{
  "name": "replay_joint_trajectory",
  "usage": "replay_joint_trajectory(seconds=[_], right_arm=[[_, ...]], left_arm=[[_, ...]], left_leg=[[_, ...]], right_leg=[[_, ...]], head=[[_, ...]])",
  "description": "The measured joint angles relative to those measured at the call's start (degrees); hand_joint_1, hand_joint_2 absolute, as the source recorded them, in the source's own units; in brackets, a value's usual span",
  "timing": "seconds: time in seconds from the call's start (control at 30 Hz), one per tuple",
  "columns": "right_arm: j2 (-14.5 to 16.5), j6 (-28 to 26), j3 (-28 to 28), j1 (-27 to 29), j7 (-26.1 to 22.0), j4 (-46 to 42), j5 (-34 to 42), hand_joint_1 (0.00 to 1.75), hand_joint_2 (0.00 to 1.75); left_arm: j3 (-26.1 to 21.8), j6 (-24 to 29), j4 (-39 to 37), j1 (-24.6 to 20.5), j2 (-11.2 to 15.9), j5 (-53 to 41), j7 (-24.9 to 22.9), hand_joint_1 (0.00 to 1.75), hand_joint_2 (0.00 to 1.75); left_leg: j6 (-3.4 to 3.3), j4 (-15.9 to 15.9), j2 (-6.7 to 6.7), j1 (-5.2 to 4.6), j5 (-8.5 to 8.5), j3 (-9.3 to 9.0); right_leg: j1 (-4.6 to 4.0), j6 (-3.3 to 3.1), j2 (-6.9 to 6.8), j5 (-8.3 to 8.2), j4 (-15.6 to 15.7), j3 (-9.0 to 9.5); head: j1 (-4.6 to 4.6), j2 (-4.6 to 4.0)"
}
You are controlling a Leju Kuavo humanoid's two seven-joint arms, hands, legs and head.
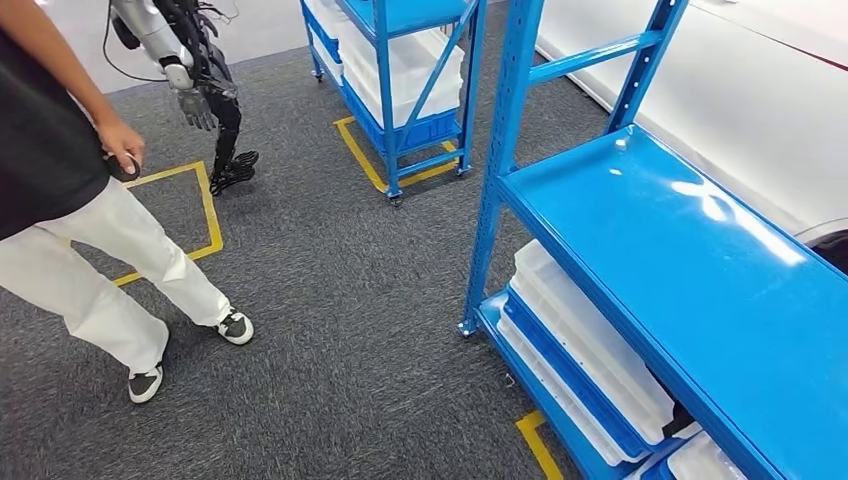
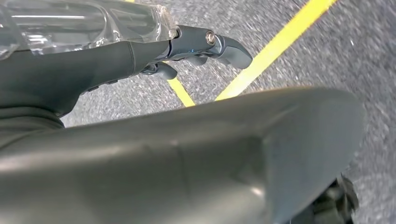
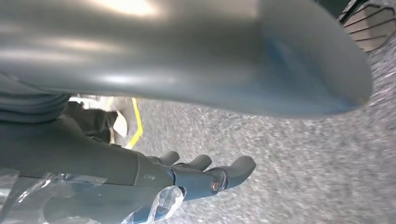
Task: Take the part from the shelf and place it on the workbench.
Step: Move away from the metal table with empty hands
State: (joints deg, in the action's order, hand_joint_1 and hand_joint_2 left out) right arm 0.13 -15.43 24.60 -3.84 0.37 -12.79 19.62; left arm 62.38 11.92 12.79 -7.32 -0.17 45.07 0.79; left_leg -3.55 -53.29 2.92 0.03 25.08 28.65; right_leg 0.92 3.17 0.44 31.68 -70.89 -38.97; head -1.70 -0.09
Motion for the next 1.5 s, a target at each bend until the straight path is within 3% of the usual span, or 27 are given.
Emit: replay_joint_trajectory(seconds=[0.03,0.1,0.17,0.23,0.3,0.4,0.47,0.5,0.53,0.63,0.67,0.73,0.77,0.83,0.9,0.97,1.0,1.03,1.1,1.13,1.2,1.27,1.33,1.4,1.43,1.47,1.5], right_arm=[[0.0,0.0,0.0,0.0,0.1,0.0,0.0,0.0,0.0],[0.0,0.0,0.0,-0.1,0.3,0.0,0.0,0.0,0.0],[0.0,0.0,0.0,-0.2,0.3,0.0,0.0,0.0,0.0],[0.1,0.0,0.0,-0.3,0.4,0.0,0.1,0.0,0.0],[0.1,0.0,0.0,-0.2,0.6,0.0,0.2,0.0,0.0],[0.1,0.0,-0.1,-0.3,0.7,0.0,0.3,0.0,0.0],[0.2,0.0,-0.1,-0.3,0.8,0.0,0.5,0.0,0.0],[0.2,0.0,-0.1,-0.3,0.8,0.0,0.6,0.0,0.0],[0.2,0.0,-0.1,-0.2,0.8,0.0,0.7,0.0,0.0],[0.3,0.0,-0.1,-0.3,0.9,0.0,0.8,0.0,0.0],[0.3,0.0,-0.1,-0.2,0.8,0.0,0.9,0.0,0.0],[0.3,-0.1,-0.1,0.0,0.8,0.0,1.0,0.0,0.0],[0.3,-0.1,-0.1,0.1,0.8,0.1,1.1,0.0,0.0],[0.2,-0.2,-0.1,0.1,0.7,0.1,1.2,0.0,0.0],[0.2,-0.2,-0.1,-0.1,0.7,0.1,1.3,0.0,0.0],[0.2,-0.2,-0.1,-0.1,0.6,0.1,1.3,0.0,0.0],[0.1,-0.2,-0.1,-0.1,0.6,0.1,1.4,0.0,0.0],[0.1,-0.2,-0.1,-0.1,0.6,0.1,1.4,0.0,0.0],[0.0,-0.3,-0.1,0.0,0.6,0.1,1.5,0.0,0.0],[0.0,-0.3,-0.1,-0.1,0.6,0.1,1.5,0.0,0.0],[0.2,-0.3,-0.1,-0.2,0.6,0.1,1.6,0.0,0.0],[0.1,-0.3,-0.1,-0.2,0.7,0.1,1.8,0.0,0.0],[0.1,-0.3,-0.1,-0.2,0.7,0.1,1.9,0.0,0.0],[0.1,-0.4,-0.1,-0.4,0.7,0.1,2.0,0.0,0.0],[0.1,-0.4,-0.1,-0.4,0.7,0.1,2.0,0.0,0.0],[0.1,-0.3,-0.1,-0.4,0.8,0.1,2.0,0.0,0.0],[0.1,-0.3,-0.1,-0.4,0.8,0.1,2.1,0.0,0.0]], left_arm=[[0.0,0.0,0.0,0.0,0.0,0.0,0.0,0.0,0.0],[0.0,0.0,0.0,0.0,0.0,0.1,0.0,0.0,0.0],[0.0,0.0,0.0,0.0,0.0,0.1,0.0,0.0,0.0],[0.0,0.0,0.0,0.0,0.0,0.0,-0.1,0.0,0.0],[0.0,-0.1,0.0,-0.2,0.0,-0.1,-0.1,0.0,0.0],[0.0,-0.1,0.0,0.0,0.0,-0.2,-0.4,0.0,0.0],[0.0,-0.1,0.0,0.2,0.0,-0.2,-0.6,0.0,0.0],[0.0,-0.1,0.0,0.3,0.0,-0.2,-0.7,0.0,0.0],[0.0,-0.1,0.0,0.3,0.0,-0.2,-0.7,0.0,0.0],[0.0,-0.1,0.0,0.2,0.1,-0.2,-0.7,0.0,0.0],[0.0,-0.1,0.0,0.2,0.1,-0.2,-0.7,0.0,0.0],[0.0,-0.1,0.0,0.1,0.1,-0.2,-0.7,0.0,0.0],[0.0,-0.1,0.0,0.0,0.0,-0.2,-0.7,0.0,0.0],[0.0,-0.1,0.0,0.0,-0.1,-0.2,-0.7,0.0,0.0],[0.0,-0.1,0.0,0.2,-0.1,-0.2,-0.7,0.0,0.0],[0.0,-0.1,0.0,0.5,-0.1,-0.2,-0.7,0.0,0.0],[0.0,-0.1,0.0,0.5,-0.2,-0.2,-0.7,0.0,0.0],[0.0,-0.1,0.0,0.5,-0.2,-0.2,-0.7,0.0,0.0],[0.0,-0.1,0.0,0.4,-0.2,-0.2,-0.7,0.0,0.0],[0.0,-0.1,0.0,0.4,-0.2,-0.2,-0.7,0.0,0.0],[0.0,-0.1,0.0,0.3,0.0,-0.2,-0.7,0.0,0.0],[0.1,-0.1,0.0,0.2,0.0,-0.2,-0.7,0.0,0.0],[0.1,-0.1,0.0,0.0,0.0,-0.2,-0.7,0.0,0.0],[0.1,-0.1,0.0,0.0,0.0,-0.2,-0.7,0.0,0.0],[0.1,-0.1,0.0,0.2,0.0,-0.2,-0.7,0.0,0.0],[0.1,-0.1,0.0,0.3,0.0,-0.2,-0.7,0.0,0.0],[0.1,-0.1,0.0,0.4,0.0,-0.2,-0.8,0.0,0.0]], left_leg=[[0.17,0.0,0.64,0.06,0.12,-0.11],[0.79,-0.4,1.77,-0.13,0.56,-0.3],[1.4,-0.7,2.83,-0.53,0.98,-0.48],[1.8,-0.7,3.96,-0.48,1.22,-0.71],[2.34,-2.4,2.69,-0.02,2.67,-0.24],[2.88,-13.3,-1.32,0.33,8.31,4.63],[2.8,-19.0,-2.04,0.3,9.8,7.56],[2.65,-18.6,-2.25,0.3,8.89,7.53],[2.45,-15.8,-2.62,0.3,7.04,6.37],[1.7,-3.6,-5.93,0.17,1.61,0.95],[1.57,-1.6,-6.68,0.05,0.99,0.13],[1.41,-0.8,-6.18,-0.06,0.67,-0.07],[1.21,-0.5,-5.69,0.02,0.35,-0.12],[0.62,0.2,-4.49,0.33,-0.31,-0.16],[0.35,0.4,-2.96,0.35,-0.47,-0.08],[0.39,0.4,-1.29,0.34,-0.43,-0.03],[0.49,0.3,-0.55,0.4,-0.37,-0.04],[0.68,0.3,0.14,0.52,-0.26,-0.11],[1.41,-0.1,1.28,0.6,0.17,-0.32],[1.84,-0.5,1.8,0.48,0.51,-0.37],[2.48,-0.9,2.68,0.09,0.93,-0.52],[2.86,-1.2,3.2,0.3,1.26,-0.73],[3.27,-3.5,1.37,0.76,3.18,0.09],[3.52,-10.8,-1.12,0.9,7.29,3.34],[3.53,-15.1,-1.59,0.87,9.14,5.38],[3.45,-18.3,-1.86,0.85,10.12,6.93],[3.24,-19.3,-2.07,0.78,9.88,7.47]], right_leg=[[0.09,0.12,-0.64,-1.83,3.4,1.88],[0.08,0.17,-3.54,-5.0,11.7,6.29],[-0.1,-0.4,-5.02,-5.84,15.4,8.04],[-0.27,-1.29,-3.69,-5.91,15.5,7.86],[-0.29,-2.01,-2.43,-6.16,15.6,7.74],[-0.33,-2.81,-0.41,-6.54,15.7,7.42],[-0.44,-3.07,1.43,-6.73,15.7,7.24],[-0.45,-3.12,2.41,-6.81,15.7,7.22],[-0.44,-3.12,3.32,-6.89,15.7,7.24],[-0.5,-2.73,5.64,-7.15,15.6,7.21],[-0.5,-2.49,6.23,-7.22,15.6,7.1],[-0.45,-1.78,7.15,-7.47,15.8,6.84],[-0.39,-1.52,6.73,-7.37,15.6,6.64],[-0.43,-1.04,3.94,-5.29,12.8,5.2],[-0.29,-0.6,1.03,-1.14,5.6,1.94],[0.01,-0.04,0.36,1.06,-0.4,-0.71],[0.19,0.24,0.17,0.55,-0.5,-0.57],[0.4,0.53,-0.21,-0.96,1.8,0.81],[0.73,1.05,-2.64,-4.36,9.8,5.25],[0.86,0.98,-3.85,-5.38,12.8,6.8],[0.85,0.21,-4.79,-5.58,14.4,7.44],[0.73,-0.78,-3.47,-5.76,14.3,7.14],[0.72,-1.5,-2.12,-6.06,14.4,6.91],[0.65,-2.25,-0.7,-6.4,14.4,6.53],[0.54,-2.57,0.11,-6.55,14.4,6.3],[0.39,-2.85,1.01,-6.69,14.4,6.11],[0.23,-2.97,1.97,-6.82,14.4,5.99]], head=[[0.01,0.0],[0.07,0.0],[0.02,0.0],[-0.09,0.0],[-0.14,0.0],[-0.24,0.0],[-0.26,0.0],[-0.26,0.0],[-0.27,0.0],[-0.29,0.0],[-0.28,0.0],[-0.27,0.0],[-0.26,0.0],[-0.06,0.0],[0.14,0.0],[0.15,0.0],[0.15,0.0],[0.15,0.0],[0.19,0.0],[0.18,0.0],[0.04,0.0],[-0.11,0.0],[-0.14,0.0],[-0.2,0.0],[-0.22,0.0],[-0.25,0.0],[-0.26,0.0]])
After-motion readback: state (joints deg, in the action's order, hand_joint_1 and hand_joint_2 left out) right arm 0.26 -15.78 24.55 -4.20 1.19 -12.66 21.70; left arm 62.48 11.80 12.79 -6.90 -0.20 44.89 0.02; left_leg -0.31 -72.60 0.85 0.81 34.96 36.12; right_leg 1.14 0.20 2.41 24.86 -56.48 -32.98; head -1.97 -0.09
